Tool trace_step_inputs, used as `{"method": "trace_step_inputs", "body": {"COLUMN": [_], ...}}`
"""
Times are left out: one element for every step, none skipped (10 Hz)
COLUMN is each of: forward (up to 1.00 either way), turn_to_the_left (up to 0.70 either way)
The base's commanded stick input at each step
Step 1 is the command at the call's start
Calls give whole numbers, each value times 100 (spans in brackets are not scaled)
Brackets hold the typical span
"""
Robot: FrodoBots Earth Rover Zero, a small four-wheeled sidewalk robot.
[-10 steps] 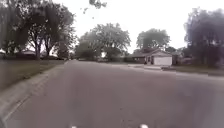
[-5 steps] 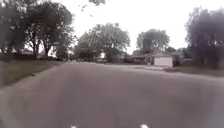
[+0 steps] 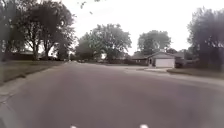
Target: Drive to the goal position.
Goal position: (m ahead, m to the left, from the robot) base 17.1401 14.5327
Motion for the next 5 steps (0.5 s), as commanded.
{"method": "trace_step_inputs", "body": {"forward": [100,100,100,100,100], "turn_to_the_left": [-38,-39,-24,0,0]}}
